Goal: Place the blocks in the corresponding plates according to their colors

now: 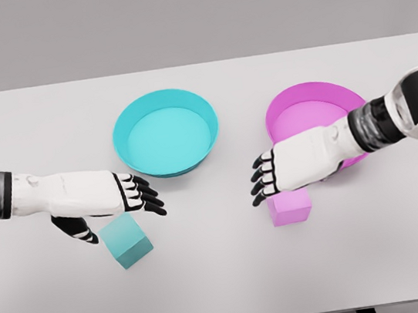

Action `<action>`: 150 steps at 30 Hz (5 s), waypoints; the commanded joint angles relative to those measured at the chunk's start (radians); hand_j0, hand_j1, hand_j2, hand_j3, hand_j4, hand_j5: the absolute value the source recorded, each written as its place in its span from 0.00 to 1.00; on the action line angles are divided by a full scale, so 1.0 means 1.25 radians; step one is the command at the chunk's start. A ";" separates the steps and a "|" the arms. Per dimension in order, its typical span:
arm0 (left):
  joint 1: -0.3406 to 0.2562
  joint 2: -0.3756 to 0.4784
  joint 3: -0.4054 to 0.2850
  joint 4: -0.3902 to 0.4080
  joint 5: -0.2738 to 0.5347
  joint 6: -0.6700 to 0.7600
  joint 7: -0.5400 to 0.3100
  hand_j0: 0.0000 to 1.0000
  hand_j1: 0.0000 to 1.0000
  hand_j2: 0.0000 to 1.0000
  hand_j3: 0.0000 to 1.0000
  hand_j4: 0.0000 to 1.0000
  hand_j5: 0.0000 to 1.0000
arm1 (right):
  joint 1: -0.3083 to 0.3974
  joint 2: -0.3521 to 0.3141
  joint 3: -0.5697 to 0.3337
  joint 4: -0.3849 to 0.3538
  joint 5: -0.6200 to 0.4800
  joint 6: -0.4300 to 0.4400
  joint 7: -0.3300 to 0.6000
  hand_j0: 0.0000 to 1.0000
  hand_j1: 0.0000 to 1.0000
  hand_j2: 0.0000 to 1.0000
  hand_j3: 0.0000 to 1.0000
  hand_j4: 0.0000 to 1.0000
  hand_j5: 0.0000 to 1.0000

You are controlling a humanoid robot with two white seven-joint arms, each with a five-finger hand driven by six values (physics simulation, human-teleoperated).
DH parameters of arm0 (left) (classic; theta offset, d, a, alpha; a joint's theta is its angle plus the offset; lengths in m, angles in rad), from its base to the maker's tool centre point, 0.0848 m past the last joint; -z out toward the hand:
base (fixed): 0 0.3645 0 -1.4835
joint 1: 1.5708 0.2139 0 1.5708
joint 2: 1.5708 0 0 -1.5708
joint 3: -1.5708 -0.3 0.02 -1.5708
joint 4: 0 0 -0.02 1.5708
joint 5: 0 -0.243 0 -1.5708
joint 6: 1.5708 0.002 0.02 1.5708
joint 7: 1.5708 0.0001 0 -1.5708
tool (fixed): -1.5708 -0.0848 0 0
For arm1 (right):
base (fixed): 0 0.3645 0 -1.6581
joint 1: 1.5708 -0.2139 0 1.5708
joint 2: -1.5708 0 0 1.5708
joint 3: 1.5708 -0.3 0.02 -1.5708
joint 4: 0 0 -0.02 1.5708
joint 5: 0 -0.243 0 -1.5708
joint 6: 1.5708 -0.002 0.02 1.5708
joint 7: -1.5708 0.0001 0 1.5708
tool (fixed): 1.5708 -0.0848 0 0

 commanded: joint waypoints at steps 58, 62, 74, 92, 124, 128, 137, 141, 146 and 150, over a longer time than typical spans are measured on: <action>0.109 -0.058 0.019 0.067 -0.068 0.002 0.000 0.89 0.89 0.89 0.89 0.89 0.89 | -0.017 0.040 0.039 0.021 0.040 0.002 0.000 0.49 0.49 0.49 0.49 0.49 0.49; 0.124 -0.056 0.024 0.067 -0.068 0.002 0.000 0.81 0.81 0.81 0.81 0.81 0.81 | -0.020 0.046 0.038 0.020 0.038 0.002 0.000 0.49 0.49 0.49 0.49 0.49 0.49; 0.124 -0.056 0.050 0.061 -0.066 0.002 0.000 0.55 0.55 0.55 0.55 0.55 0.55 | -0.039 0.045 -0.025 0.028 -0.068 0.002 0.000 0.49 0.49 0.49 0.49 0.49 0.49; 0.114 -0.075 0.194 0.048 -0.047 0.002 0.000 0.56 0.56 0.56 0.56 0.56 0.56 | -0.023 0.013 -0.157 0.350 -0.113 0.002 0.000 0.49 0.49 0.49 0.49 0.49 0.49; -0.038 -0.465 0.224 0.579 -0.050 0.002 0.000 0.56 0.56 0.56 0.56 0.56 0.56 | -0.002 -0.064 -0.221 0.346 -0.165 0.002 0.000 1.00 1.00 1.00 1.00 1.00 1.00; -0.056 -0.499 0.224 0.648 -0.050 0.002 0.000 0.56 0.56 0.56 0.56 0.56 0.56 | 0.015 -0.095 -0.221 0.385 -0.230 0.002 0.000 1.00 1.00 1.00 1.00 1.00 1.00; -0.074 -0.534 0.225 0.706 -0.052 0.002 0.000 0.70 0.70 0.70 0.70 0.70 0.70 | 0.066 -0.089 -0.277 0.458 -0.243 0.002 0.000 1.00 1.00 1.00 1.00 1.00 1.00; -0.080 -0.528 0.227 0.707 -0.050 0.002 0.000 0.95 0.95 0.95 0.95 0.95 0.95 | 0.066 -0.064 -0.303 0.463 -0.243 0.002 0.000 1.00 1.00 1.00 1.00 1.00 1.00; -0.080 -0.525 0.232 0.706 -0.049 0.002 0.000 1.00 1.00 1.00 1.00 1.00 1.00 | 0.070 -0.027 -0.342 0.589 -0.239 0.002 0.000 1.00 1.00 1.00 1.00 1.00 1.00; -0.076 -0.488 0.262 0.664 -0.042 0.002 0.000 1.00 1.00 1.00 1.00 1.00 1.00 | 0.072 0.003 -0.341 0.581 -0.236 0.002 0.000 1.00 1.00 1.00 1.00 1.00 1.00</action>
